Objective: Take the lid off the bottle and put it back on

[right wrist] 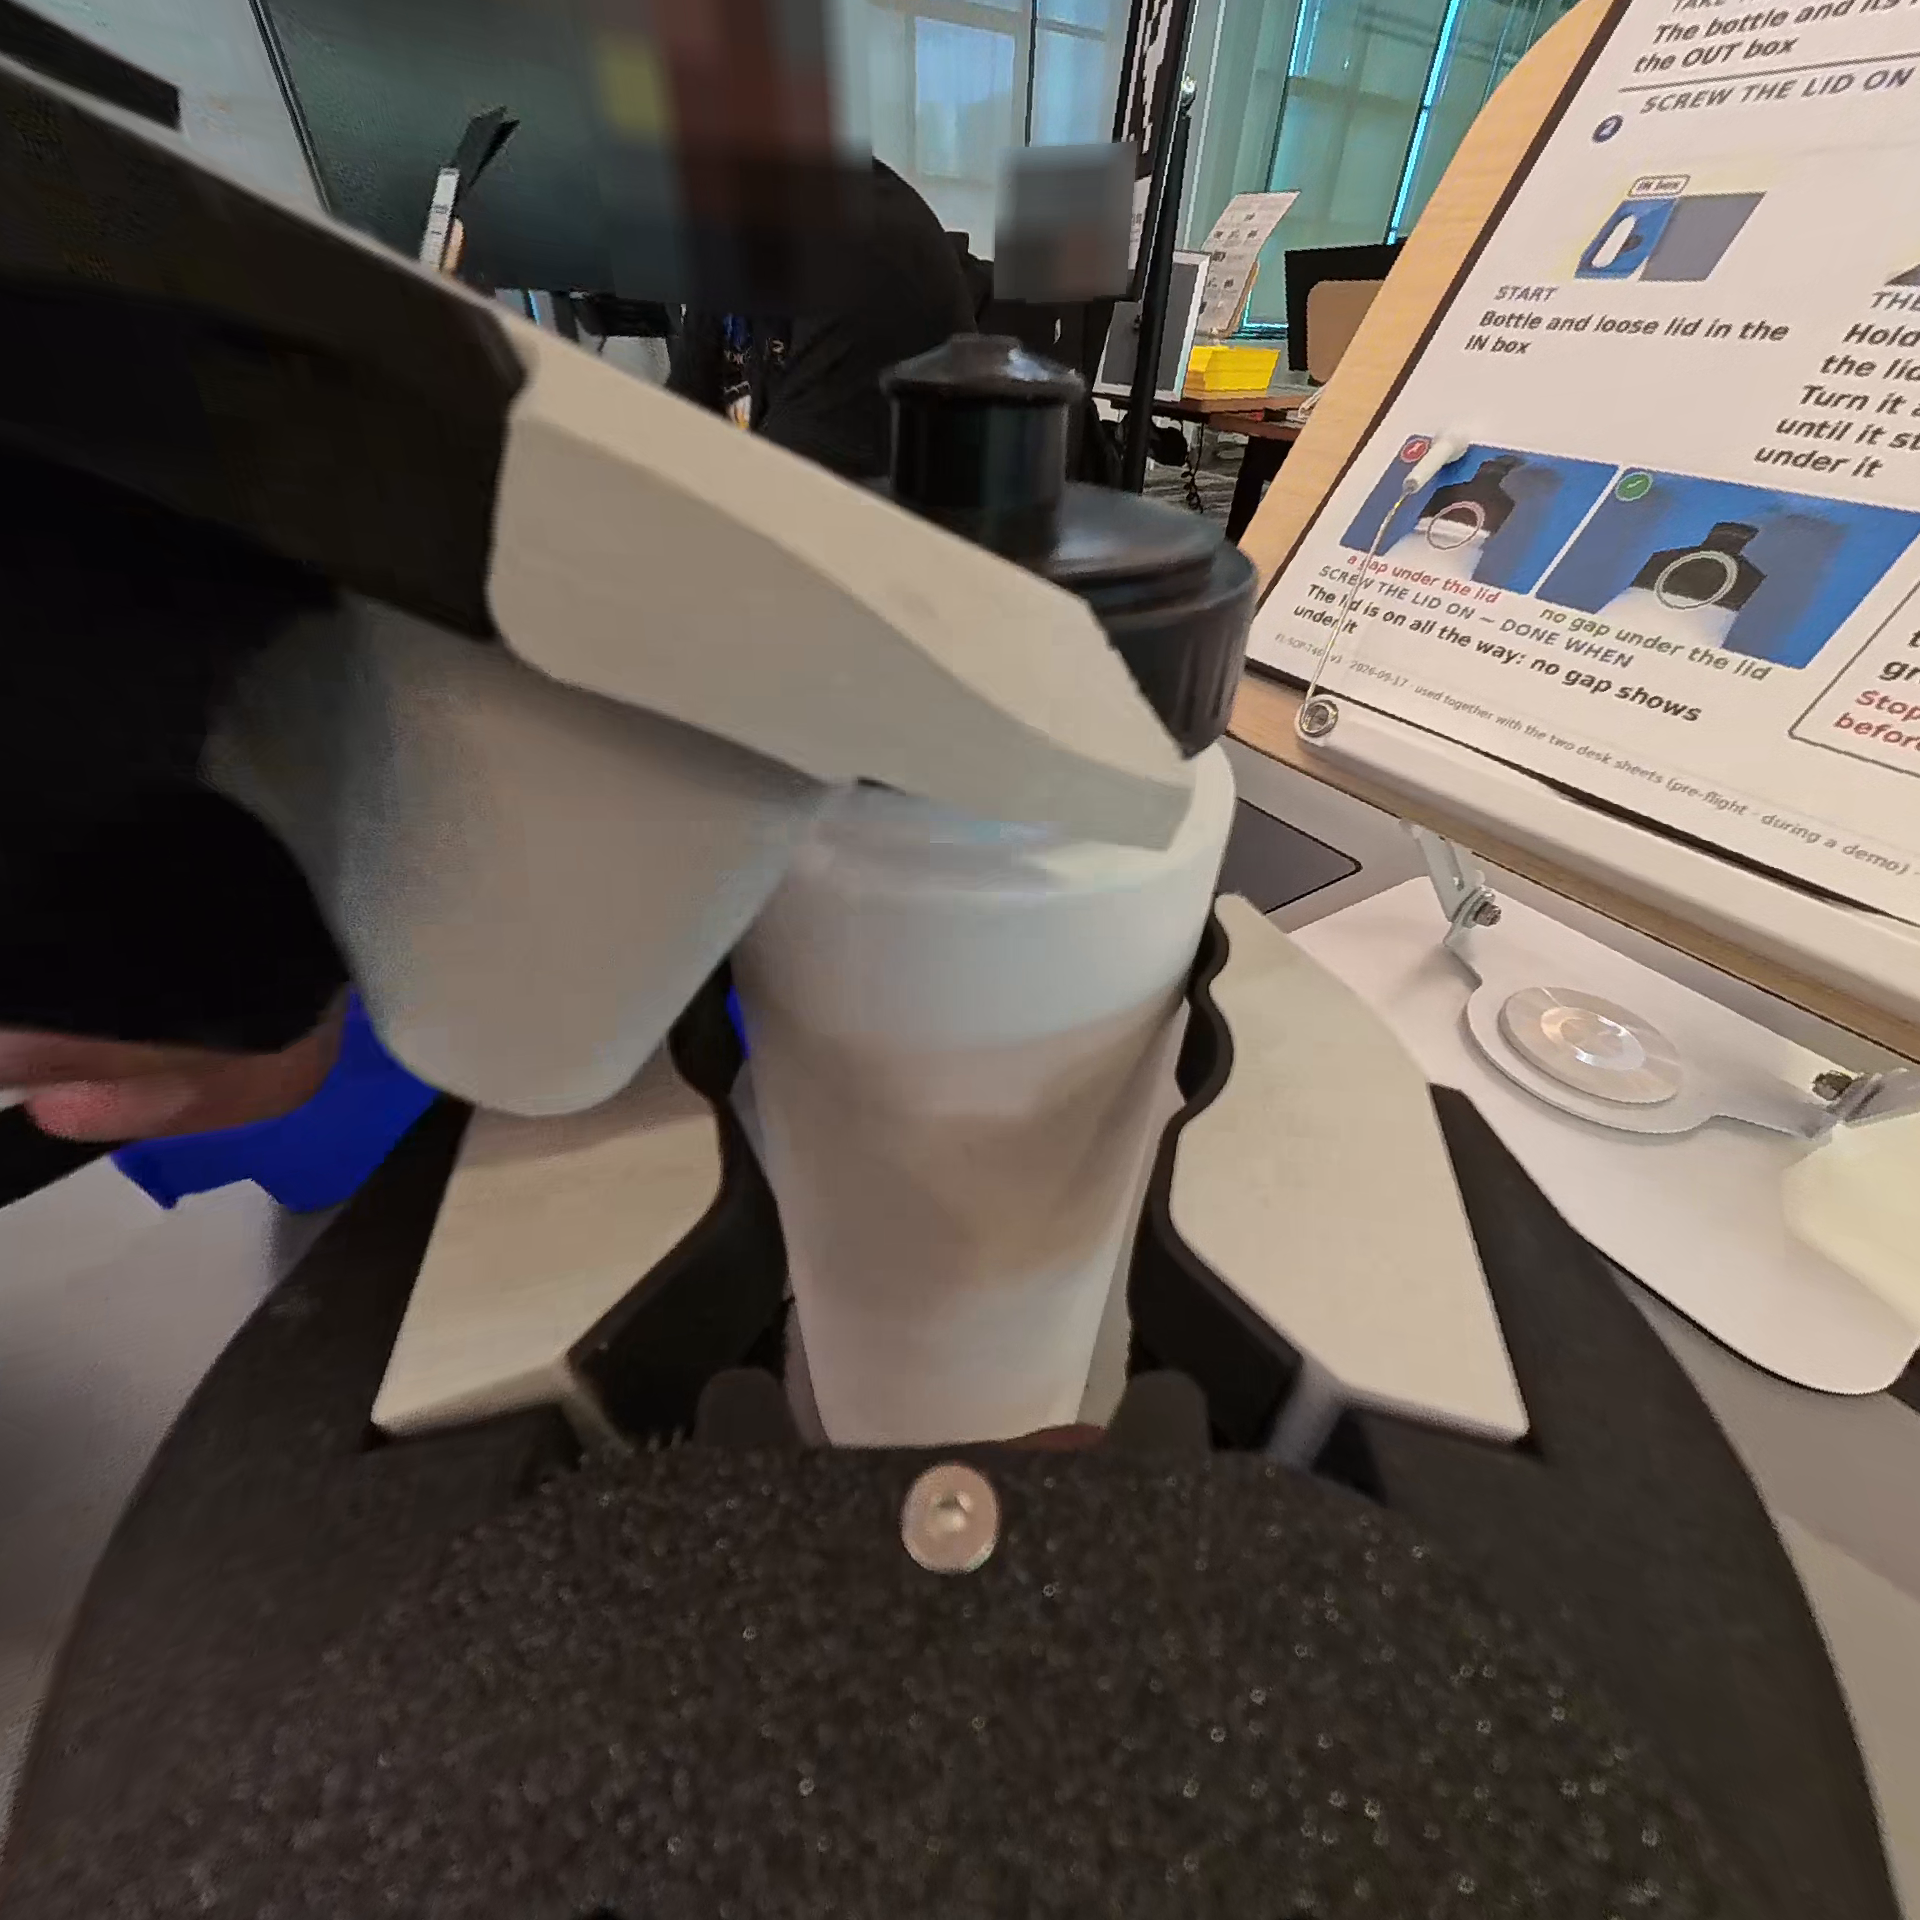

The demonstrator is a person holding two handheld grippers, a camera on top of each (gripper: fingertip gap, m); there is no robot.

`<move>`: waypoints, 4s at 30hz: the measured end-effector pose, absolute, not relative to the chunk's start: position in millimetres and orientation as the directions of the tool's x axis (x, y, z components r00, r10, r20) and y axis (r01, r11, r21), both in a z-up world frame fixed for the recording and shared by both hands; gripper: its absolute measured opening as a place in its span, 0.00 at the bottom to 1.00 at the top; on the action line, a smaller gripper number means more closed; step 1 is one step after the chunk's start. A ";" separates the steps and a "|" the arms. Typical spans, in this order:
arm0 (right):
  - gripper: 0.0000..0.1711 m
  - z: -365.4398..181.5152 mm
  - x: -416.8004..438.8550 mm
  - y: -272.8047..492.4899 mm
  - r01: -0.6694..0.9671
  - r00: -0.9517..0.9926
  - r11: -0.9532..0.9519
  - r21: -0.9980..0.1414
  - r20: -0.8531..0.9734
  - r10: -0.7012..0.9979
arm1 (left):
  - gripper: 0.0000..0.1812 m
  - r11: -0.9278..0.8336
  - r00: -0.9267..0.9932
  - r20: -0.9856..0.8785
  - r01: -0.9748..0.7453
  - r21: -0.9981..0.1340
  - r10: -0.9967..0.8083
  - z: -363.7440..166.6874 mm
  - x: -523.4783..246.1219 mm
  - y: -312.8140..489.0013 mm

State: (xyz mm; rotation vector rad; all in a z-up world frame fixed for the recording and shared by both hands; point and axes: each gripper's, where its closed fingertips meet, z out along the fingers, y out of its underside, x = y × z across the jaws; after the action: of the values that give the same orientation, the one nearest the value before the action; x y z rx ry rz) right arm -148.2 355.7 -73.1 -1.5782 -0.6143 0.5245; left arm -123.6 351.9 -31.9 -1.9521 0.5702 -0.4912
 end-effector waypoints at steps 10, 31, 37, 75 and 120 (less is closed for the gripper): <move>0.49 -73.4 -154.0 353.5 0.098 0.745 -0.054 -0.994 0.038 0.666 | 0.41 -0.292 0.488 0.063 -0.409 -0.865 -0.870 -35.1 -130.0 343.1; 0.49 -74.2 -157.8 352.1 0.108 0.733 -0.050 -0.993 0.045 0.679 | 0.41 0.444 -0.639 0.051 -0.587 -0.677 -0.768 -41.4 -143.7 334.2; 0.49 -74.6 -154.8 353.4 0.096 0.734 -0.075 -0.993 0.020 0.679 | 0.41 0.596 -0.795 0.107 -0.529 -0.604 -0.597 -42.2 -142.9 337.8; 0.49 -75.7 -161.1 351.0 0.096 0.805 -0.047 -0.994 0.050 0.592 | 0.42 -0.417 0.822 0.057 -0.226 -0.880 -0.566 -36.9 -140.7 345.8; 0.49 -76.2 -169.7 353.2 0.099 0.768 -0.042 -0.994 0.049 0.639 | 0.56 -0.059 -0.096 0.113 -0.446 -0.893 -0.989 7.3 -136.4 339.3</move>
State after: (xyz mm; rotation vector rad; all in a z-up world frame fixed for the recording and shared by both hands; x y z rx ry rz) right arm -169.7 353.2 -76.2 -1.5756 -0.6102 0.4825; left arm -136.4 339.3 7.3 -1.5546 1.5947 -1.1143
